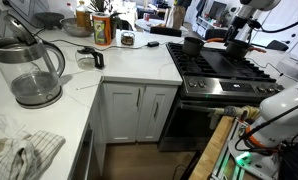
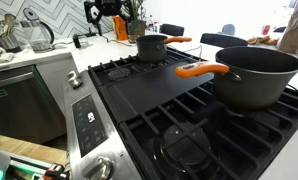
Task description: Move the Pot to the right side of the stove
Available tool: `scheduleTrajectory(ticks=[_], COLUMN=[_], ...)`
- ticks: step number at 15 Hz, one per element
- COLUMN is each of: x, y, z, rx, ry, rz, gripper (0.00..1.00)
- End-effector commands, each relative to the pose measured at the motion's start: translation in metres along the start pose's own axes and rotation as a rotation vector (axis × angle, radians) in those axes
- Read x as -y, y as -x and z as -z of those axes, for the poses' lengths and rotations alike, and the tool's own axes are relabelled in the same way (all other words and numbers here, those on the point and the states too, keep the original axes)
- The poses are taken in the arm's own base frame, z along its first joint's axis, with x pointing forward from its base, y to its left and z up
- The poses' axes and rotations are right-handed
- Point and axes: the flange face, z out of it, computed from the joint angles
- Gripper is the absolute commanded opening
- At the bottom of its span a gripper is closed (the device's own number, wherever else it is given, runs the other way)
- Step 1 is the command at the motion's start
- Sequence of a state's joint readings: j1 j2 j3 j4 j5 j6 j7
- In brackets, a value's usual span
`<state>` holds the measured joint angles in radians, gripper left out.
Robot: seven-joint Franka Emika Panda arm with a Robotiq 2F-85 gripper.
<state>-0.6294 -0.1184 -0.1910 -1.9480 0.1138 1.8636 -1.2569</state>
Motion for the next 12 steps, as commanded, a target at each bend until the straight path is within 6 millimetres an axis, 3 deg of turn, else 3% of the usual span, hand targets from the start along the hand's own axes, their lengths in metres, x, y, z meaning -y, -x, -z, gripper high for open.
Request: scheduleTrajectory(ticks=[1, 6, 7, 8, 10, 12], x=[0.057, 0.114, 0.125, 0.099, 0.117, 0.121], y=[-0.012, -0.049, -0.054, -0.055, -0.062, -0.061], z=[-0.005, -0.003, -0.004, 0.001, 0.000, 0.001], rx=[0.023, 0.056, 0.134, 0.075, 0.117, 0.126], ry=[-0.071, 0.047, 0.075, 0.008, 0.040, 0.050], rz=[0.063, 0.115, 0.175, 0.129, 0.166, 0.176], gripper=[1.00, 1.00, 1.00, 1.00, 1.00, 1.00])
